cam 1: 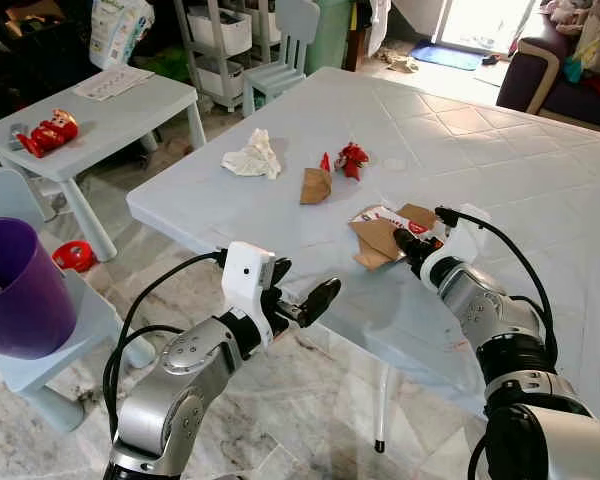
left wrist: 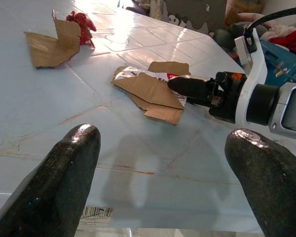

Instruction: Picking trash to rubbish bin

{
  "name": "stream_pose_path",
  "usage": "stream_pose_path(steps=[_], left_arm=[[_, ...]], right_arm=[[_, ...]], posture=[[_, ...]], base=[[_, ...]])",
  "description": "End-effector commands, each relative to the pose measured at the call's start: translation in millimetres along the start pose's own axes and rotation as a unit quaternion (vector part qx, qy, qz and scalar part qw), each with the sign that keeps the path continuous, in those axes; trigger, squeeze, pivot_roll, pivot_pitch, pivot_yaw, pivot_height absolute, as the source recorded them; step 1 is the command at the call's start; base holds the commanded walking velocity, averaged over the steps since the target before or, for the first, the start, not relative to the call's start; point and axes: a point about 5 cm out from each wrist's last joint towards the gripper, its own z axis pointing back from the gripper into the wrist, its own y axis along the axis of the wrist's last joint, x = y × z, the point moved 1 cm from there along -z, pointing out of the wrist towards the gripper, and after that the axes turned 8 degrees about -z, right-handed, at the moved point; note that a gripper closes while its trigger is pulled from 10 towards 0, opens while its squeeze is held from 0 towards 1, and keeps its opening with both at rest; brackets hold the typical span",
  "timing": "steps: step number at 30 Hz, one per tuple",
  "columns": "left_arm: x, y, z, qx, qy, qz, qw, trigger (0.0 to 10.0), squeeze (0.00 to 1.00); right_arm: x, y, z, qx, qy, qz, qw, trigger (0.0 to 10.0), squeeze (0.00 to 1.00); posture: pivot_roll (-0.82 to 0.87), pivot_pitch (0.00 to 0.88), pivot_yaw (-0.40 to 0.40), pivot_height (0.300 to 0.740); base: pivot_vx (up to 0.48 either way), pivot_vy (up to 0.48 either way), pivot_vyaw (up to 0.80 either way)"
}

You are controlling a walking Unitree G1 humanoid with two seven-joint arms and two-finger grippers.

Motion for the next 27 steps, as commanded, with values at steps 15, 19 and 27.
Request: stream_pose_path(steps=[15, 19, 27], left_arm=[[0.7, 5, -0.9, 0.008, 0.003, -0.006, 1.0, 10.0, 0.0], [0.1, 5, -1.2, 0.009, 0.003, -0.008, 1.0, 10.0, 0.0], [-15.8, 12, -1.4, 0.028, 0.061, -0.019, 0.998, 10.0, 0.0]], right_arm=[[-0.5, -4, -0.8, -0.012, -0.002, -0.013, 1.0, 0.0, 0.0], [-1.3, -2, -0.5, -0.006, 0.001, -0.015, 1.0, 0.0, 0.0], [-7.8, 22, 6.3, 0.069, 0.029, 0.005, 0.997, 0.0, 0.0]], posture=[[0.04, 0.084, -0.03, 0.74], [0.04, 0.083, -0.029, 0.74], [0.03, 0.081, -0.026, 0.74]], base=[[0.0, 0.0, 0.0], [0.0, 0.0, 0.0], [0.0, 0.0, 0.0]])
